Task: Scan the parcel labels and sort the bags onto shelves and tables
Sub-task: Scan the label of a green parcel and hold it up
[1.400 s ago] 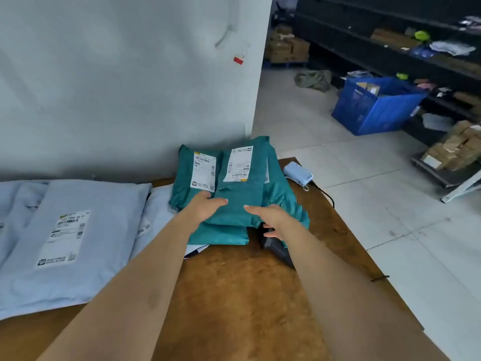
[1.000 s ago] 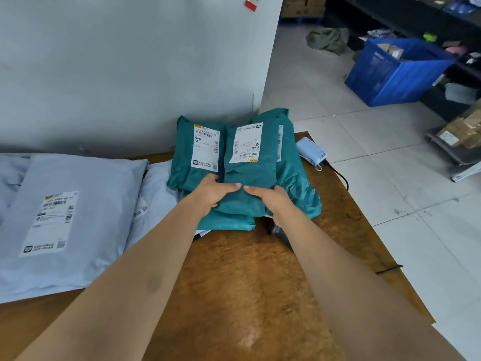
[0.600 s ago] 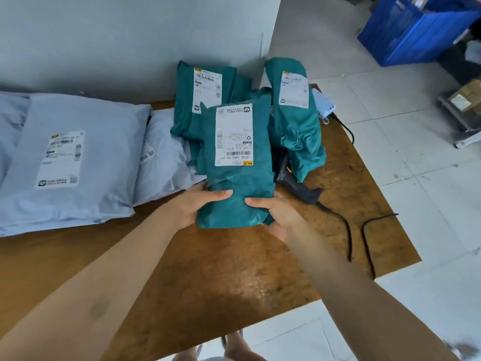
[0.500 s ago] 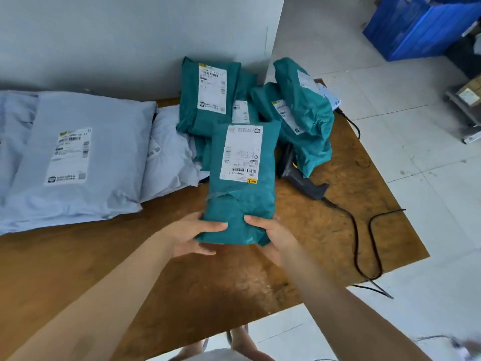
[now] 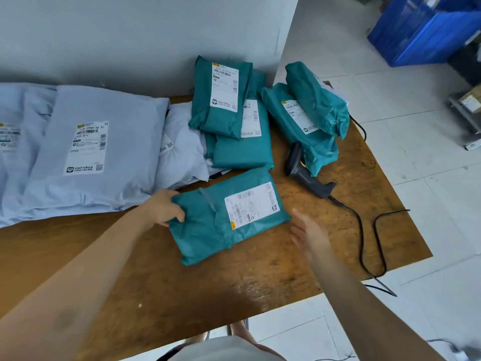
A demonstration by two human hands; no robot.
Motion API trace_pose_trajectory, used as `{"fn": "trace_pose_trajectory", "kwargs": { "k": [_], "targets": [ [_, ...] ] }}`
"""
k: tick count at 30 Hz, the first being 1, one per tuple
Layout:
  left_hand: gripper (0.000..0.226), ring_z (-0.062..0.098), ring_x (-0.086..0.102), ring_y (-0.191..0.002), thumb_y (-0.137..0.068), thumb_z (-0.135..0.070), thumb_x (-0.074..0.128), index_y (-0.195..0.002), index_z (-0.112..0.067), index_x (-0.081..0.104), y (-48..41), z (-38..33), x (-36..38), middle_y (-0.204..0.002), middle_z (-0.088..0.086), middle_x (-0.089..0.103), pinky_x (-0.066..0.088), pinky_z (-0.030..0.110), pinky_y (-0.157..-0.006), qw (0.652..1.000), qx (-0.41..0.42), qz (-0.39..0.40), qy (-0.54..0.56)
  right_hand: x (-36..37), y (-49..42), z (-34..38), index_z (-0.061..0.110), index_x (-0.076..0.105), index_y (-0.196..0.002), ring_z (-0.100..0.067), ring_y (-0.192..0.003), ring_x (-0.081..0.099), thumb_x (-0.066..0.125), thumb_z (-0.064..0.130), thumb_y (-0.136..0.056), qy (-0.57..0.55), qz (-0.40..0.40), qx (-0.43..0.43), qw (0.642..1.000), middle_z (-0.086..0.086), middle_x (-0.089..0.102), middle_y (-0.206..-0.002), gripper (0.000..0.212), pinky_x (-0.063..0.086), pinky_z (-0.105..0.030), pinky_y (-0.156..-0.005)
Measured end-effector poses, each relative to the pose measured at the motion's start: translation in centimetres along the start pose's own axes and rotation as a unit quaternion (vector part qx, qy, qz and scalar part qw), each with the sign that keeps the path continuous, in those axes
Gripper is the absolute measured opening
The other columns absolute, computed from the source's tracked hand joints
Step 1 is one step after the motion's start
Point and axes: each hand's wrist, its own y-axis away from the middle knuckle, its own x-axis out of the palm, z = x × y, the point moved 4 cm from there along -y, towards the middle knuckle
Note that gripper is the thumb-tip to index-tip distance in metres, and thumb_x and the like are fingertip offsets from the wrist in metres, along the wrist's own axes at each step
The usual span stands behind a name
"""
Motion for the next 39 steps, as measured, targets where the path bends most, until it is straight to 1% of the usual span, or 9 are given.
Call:
{"fn": "trace_pose_trajectory", "kwargs": {
  "k": [3, 6, 10, 18, 25, 28, 31, 35, 39],
  "targets": [
    [0.040, 0.026, 0.058, -0.087, -0.074, 0.007, 0.069, -0.110, -0.003, 0.056, -1.1, -0.9, -0.4, -0.095, 0.013, 0.062, 0.053, 0.035, -0.076, 0.977, 0.050, -0.172, 0.117, -2.4, -0.7, 2.1, 0.010, 0.048, -0.134, -0.023, -0.100, 0.055, 0.072, 0.022, -0.084, 0.100, -0.166, -0.051, 0.980, -0.009, 0.058, -0.119, 0.057, 0.050, -0.039, -0.092],
    [0.062, 0.021, 0.056, -0.101, -0.078, -0.016, 0.076, -0.129, 0.002, 0.047, -0.6, 0.3, 0.9, -0.119, 0.010, 0.058, 0.047, 0.030, -0.086, 0.930, 0.035, -0.271, 0.247, -2.0, -1.4, 5.7, 0.012, 0.049, -0.133, -0.030, -0.114, 0.053, 0.062, 0.016, -0.086, 0.353, -0.175, -0.221, 0.892, -0.014, 0.055, -0.129, 0.048, 0.045, -0.041, -0.097],
    [0.076, 0.024, 0.062, -0.105, -0.069, -0.037, 0.081, -0.127, 0.003, 0.052, -0.2, 3.4, 4.7, -0.123, 0.011, 0.062, 0.052, 0.032, -0.085, 0.951, -0.062, -0.201, 0.226, 0.7, -4.2, 8.4, 0.008, 0.046, -0.136, -0.034, -0.124, 0.046, 0.063, 0.010, -0.082, 0.558, -0.105, -0.311, 0.763, -0.017, 0.049, -0.136, 0.057, 0.042, -0.043, -0.099],
    [0.047, 0.019, 0.064, -0.091, -0.077, -0.017, 0.077, -0.117, -0.002, 0.060, -0.5, 2.1, 5.4, -0.116, 0.012, 0.065, 0.052, 0.027, -0.074, 0.943, -0.013, -0.191, 0.273, 2.8, -8.3, 9.0, 0.017, 0.033, -0.143, -0.038, -0.127, 0.041, 0.072, 0.018, -0.078, 0.643, -0.075, -0.259, 0.717, -0.017, 0.043, -0.138, 0.076, 0.040, -0.047, -0.101],
    [0.049, 0.024, 0.061, -0.104, -0.082, 0.001, 0.066, -0.128, -0.005, 0.050, 0.6, 1.9, 2.4, -0.120, 0.007, 0.061, 0.050, 0.037, -0.087, 0.939, 0.044, -0.167, 0.297, 2.4, -6.2, 5.5, 0.008, 0.037, -0.132, -0.039, -0.105, 0.057, 0.064, 0.011, -0.082, 0.625, 0.014, -0.231, 0.746, -0.017, 0.058, -0.110, 0.057, 0.045, -0.036, -0.074],
    [0.047, 0.026, 0.057, -0.105, -0.084, 0.007, 0.060, -0.125, -0.010, 0.047, 1.3, 0.8, 0.5, -0.119, 0.008, 0.057, 0.047, 0.037, -0.087, 0.953, 0.061, -0.169, 0.244, 2.4, -3.9, 5.5, 0.010, 0.045, -0.105, -0.030, -0.086, 0.057, 0.059, 0.009, -0.081, 0.504, 0.022, -0.219, 0.835, -0.008, 0.055, -0.092, 0.028, 0.045, -0.035, -0.067],
    [0.051, 0.026, 0.058, -0.103, -0.083, 0.012, 0.057, -0.125, -0.016, 0.052, 1.3, -0.8, -0.2, -0.116, 0.009, 0.060, 0.049, 0.035, -0.088, 0.975, 0.071, -0.091, 0.191, 2.1, 0.5, 5.4, 0.012, 0.049, -0.087, -0.021, -0.054, 0.047, 0.056, -0.003, -0.083, 0.348, 0.130, -0.157, 0.915, -0.009, 0.050, -0.069, 0.016, 0.041, -0.027, -0.048],
    [0.037, 0.023, 0.059, -0.104, -0.084, 0.002, 0.062, -0.118, -0.014, 0.061, 0.1, -2.3, -0.1, -0.115, 0.012, 0.063, 0.049, 0.032, -0.093, 0.985, 0.097, -0.119, 0.082, 1.5, 7.0, 3.7, 0.005, 0.048, -0.068, -0.019, -0.040, 0.041, 0.063, -0.008, -0.080, 0.400, 0.261, -0.131, 0.869, -0.009, 0.048, -0.048, 0.023, 0.037, -0.027, -0.049],
    [0.036, 0.019, 0.055, -0.095, -0.086, -0.008, 0.065, -0.121, -0.004, 0.059, -0.6, -2.4, 1.0, -0.108, 0.014, 0.059, 0.044, 0.026, -0.081, 0.972, 0.120, -0.180, 0.087, 1.1, 10.3, 0.8, 0.006, 0.053, -0.082, -0.016, -0.036, 0.041, 0.058, -0.013, -0.078, 0.403, 0.254, -0.049, 0.878, -0.006, 0.047, -0.044, 0.020, 0.034, -0.021, -0.042]
  ]
}}
